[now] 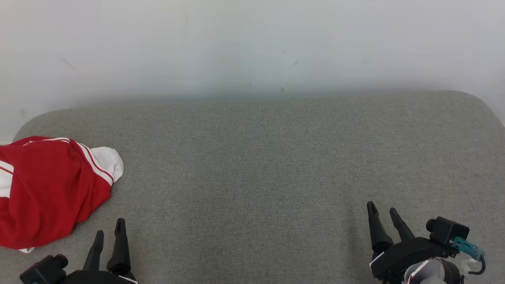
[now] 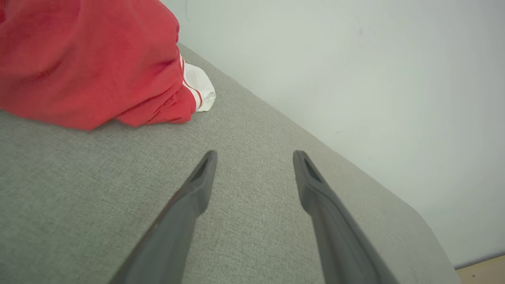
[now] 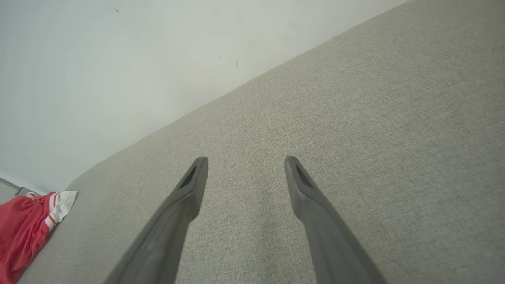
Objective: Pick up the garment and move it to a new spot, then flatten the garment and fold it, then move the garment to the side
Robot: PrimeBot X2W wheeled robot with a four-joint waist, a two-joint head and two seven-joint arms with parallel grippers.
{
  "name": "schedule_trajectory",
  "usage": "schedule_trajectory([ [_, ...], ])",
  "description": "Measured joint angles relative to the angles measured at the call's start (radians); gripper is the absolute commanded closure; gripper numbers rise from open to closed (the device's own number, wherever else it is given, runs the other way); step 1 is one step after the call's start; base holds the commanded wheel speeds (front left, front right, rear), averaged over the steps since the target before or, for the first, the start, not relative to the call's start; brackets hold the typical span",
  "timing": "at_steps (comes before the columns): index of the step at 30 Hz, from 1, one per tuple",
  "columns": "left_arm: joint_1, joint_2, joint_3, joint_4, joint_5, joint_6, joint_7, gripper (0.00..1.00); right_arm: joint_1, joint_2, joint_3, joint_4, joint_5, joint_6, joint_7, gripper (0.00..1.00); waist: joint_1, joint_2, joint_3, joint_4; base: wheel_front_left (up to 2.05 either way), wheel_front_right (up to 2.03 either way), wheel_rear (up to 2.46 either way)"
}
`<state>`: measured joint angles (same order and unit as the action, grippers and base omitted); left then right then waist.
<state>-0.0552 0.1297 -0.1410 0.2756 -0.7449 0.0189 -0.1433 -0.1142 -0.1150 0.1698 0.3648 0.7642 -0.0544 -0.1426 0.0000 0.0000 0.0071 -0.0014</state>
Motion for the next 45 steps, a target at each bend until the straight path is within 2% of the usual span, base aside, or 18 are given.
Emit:
schedule_trajectory([
  [18, -0.036, 0.064, -0.124, -0.001, 0.287, 0.006, -0.056, 0.0, -0.003, -0.017, 0.036, 0.021, -0.252, -0.044, -0.043, 0.0, 0.0, 0.0, -0.004, 0.0, 0.0, 0.0, 0.0],
  [28, -0.037, 0.082, -0.143, 0.001, 0.405, 0.026, -0.07, 0.0, -0.017, -0.027, 0.053, 0.021, -0.404, -0.07, -0.052, 0.0, 0.0, 0.0, -0.012, -0.005, 0.0, 0.0, 0.0],
  [36, -0.037, 0.086, -0.137, 0.001, 0.411, 0.043, -0.068, 0.0, -0.017, -0.024, 0.053, 0.016, -0.42, -0.07, -0.05, 0.0, 0.0, 0.0, -0.013, 0.004, 0.0, 0.0, 0.0],
  [45, -0.043, 0.079, -0.138, 0.002, 0.411, 0.044, -0.054, 0.0, -0.009, -0.017, 0.046, 0.005, -0.423, -0.07, -0.041, 0.0, 0.0, 0.0, -0.011, 0.02, 0.0, 0.0, 0.0],
])
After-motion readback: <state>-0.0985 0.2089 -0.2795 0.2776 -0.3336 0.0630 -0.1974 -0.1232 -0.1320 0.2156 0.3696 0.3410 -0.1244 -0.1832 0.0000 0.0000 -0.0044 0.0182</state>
